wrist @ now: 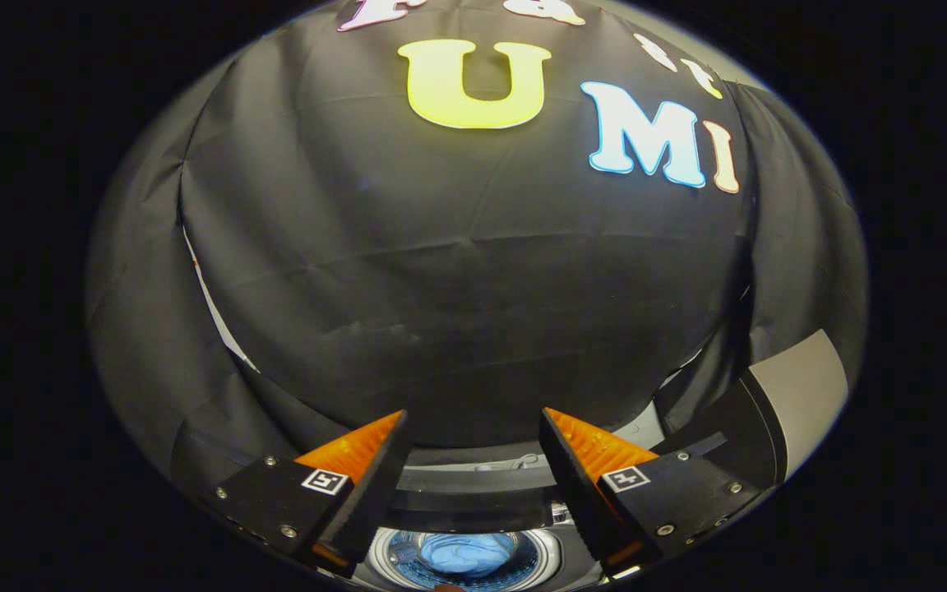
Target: Put the clothes into the washing machine and then close the washing machine lid.
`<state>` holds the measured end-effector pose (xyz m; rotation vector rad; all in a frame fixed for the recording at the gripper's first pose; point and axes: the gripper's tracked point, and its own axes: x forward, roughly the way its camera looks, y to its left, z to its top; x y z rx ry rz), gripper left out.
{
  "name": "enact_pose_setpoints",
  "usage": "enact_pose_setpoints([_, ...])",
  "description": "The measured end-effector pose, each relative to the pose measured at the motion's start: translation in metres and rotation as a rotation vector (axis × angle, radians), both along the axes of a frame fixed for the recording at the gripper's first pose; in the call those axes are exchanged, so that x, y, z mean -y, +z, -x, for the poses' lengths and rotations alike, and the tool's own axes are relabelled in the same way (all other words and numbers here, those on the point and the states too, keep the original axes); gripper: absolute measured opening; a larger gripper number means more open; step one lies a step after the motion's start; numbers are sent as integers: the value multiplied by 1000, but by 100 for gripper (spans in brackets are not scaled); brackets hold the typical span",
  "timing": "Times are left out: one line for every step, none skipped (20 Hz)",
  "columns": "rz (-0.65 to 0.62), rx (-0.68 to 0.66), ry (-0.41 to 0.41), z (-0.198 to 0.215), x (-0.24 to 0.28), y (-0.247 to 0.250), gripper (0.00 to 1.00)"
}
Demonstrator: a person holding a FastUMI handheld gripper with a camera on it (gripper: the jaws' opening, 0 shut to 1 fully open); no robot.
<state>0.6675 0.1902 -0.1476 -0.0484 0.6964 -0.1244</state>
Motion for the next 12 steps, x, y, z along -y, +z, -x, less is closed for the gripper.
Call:
enact_pose_setpoints([-2,4,1,1,-1,0,96])
enact_pose_setpoints([-3,6,5,3,-1,1,97])
enact_pose_setpoints([-4,11,7,3,-2,1,97])
enact_pose_setpoints([-4,20,12,5,-1,3,97])
enact_pose_setpoints([-5,31,13,10,-2,4,97])
enact_pose_setpoints([-4,41,16,12,-2,5,97])
enact_pose_setpoints([-5,48,18,17,-3,5,97])
enact_pose_setpoints([-4,52,20,20,-4,6,97])
enact_pose_setpoints([-4,53,23,25,-5,5,97])
enact_pose_setpoints([-4,52,23,28,-4,7,97])
enact_pose_setpoints([-2,54,23,32,-5,7,97])
enact_pose_setpoints([-3,58,23,36,-4,7,97])
